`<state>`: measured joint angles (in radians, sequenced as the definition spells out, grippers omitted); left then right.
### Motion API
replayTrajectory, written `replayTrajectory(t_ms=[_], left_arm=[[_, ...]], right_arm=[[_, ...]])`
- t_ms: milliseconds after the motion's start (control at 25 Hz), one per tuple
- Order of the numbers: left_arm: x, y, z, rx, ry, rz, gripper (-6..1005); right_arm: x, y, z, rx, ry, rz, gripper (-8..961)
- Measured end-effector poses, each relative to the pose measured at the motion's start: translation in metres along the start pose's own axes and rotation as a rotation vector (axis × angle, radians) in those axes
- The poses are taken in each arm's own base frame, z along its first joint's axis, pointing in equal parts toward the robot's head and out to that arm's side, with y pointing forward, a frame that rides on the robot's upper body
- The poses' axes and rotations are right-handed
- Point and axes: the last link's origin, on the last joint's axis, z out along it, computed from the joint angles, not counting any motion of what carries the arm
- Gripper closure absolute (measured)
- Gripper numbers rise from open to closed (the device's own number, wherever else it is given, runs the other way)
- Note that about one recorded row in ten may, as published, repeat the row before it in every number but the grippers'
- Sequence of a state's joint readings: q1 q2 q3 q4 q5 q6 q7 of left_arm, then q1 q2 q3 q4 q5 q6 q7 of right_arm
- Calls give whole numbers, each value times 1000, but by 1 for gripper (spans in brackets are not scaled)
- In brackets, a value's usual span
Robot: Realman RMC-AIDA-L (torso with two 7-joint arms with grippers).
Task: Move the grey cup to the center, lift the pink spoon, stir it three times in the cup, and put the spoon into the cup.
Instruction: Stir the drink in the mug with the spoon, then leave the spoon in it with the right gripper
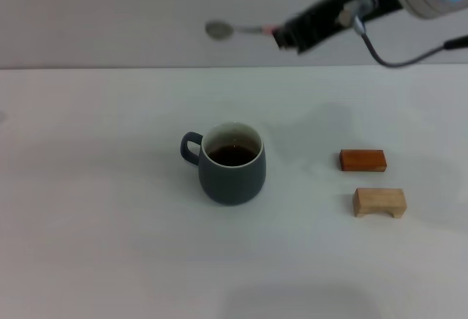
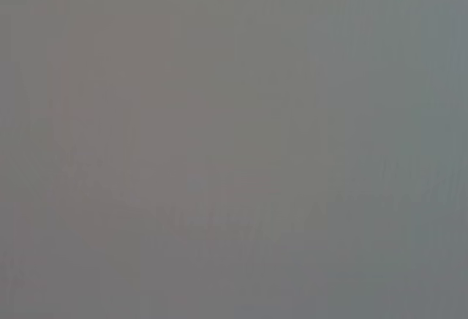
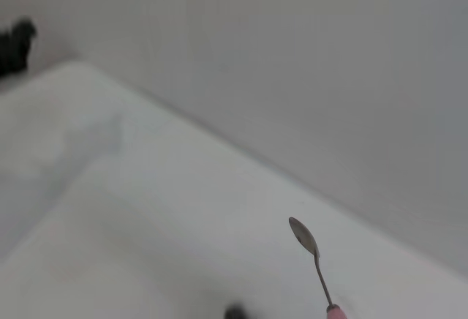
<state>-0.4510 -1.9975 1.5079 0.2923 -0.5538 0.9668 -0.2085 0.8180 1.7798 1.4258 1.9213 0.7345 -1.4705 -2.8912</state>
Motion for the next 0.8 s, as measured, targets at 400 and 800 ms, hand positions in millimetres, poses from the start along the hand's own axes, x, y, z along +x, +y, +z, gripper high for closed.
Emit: replayTrajectory(t_ms=[400, 800], left_arm=[[0, 1, 0, -1, 1, -1, 989], [-3, 1, -2, 1, -5, -3, 989]], right_arm=[[5, 10, -12, -50, 168, -23, 829], [11, -6, 6, -37, 237, 46, 829]])
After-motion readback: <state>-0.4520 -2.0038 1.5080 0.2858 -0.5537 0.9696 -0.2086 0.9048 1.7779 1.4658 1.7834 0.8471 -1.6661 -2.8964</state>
